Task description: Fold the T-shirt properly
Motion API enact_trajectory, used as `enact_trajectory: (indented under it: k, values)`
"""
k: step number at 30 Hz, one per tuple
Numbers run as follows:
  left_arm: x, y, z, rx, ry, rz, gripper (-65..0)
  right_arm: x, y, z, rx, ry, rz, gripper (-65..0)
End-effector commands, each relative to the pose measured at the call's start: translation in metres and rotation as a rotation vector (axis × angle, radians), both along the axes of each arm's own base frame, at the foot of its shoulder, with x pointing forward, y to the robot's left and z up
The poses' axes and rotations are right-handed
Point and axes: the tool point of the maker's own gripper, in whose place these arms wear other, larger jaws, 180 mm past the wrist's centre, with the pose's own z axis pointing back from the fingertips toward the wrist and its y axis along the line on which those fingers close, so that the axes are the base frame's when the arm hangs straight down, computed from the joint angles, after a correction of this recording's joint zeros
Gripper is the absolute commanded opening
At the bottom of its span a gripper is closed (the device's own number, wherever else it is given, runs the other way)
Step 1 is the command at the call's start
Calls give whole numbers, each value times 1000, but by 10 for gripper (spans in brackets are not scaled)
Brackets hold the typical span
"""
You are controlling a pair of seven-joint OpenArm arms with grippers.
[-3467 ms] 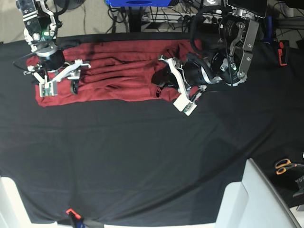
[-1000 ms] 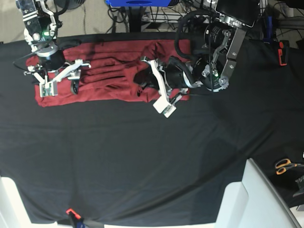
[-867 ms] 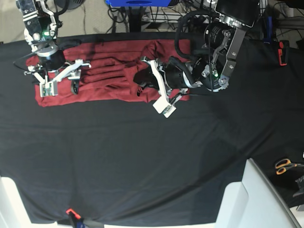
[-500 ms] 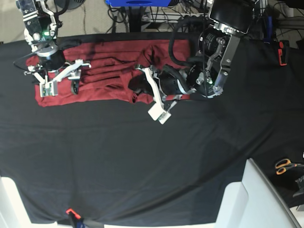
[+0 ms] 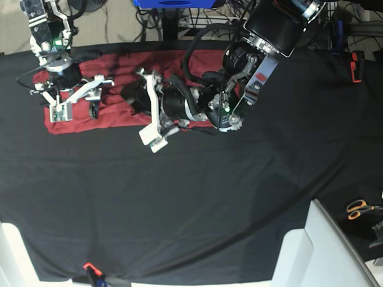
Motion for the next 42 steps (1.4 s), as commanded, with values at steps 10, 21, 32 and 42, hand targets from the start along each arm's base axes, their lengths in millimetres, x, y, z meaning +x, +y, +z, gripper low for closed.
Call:
enact_trajectory:
  k: [10, 21, 32, 42]
  values:
    - [54, 151, 25, 132, -147, 296, -650, 19, 23, 44, 24, -128, 66, -260]
    - [-12, 432, 35, 451, -137, 854, -650, -3, 164, 32, 18, 210, 501, -635]
    - [-29, 439, 30, 455, -129, 830, -650, -46, 254, 22, 126, 456, 375, -648]
    - [-30, 439, 27, 452, -118, 833, -650, -28, 244, -8, 68, 470, 247, -648]
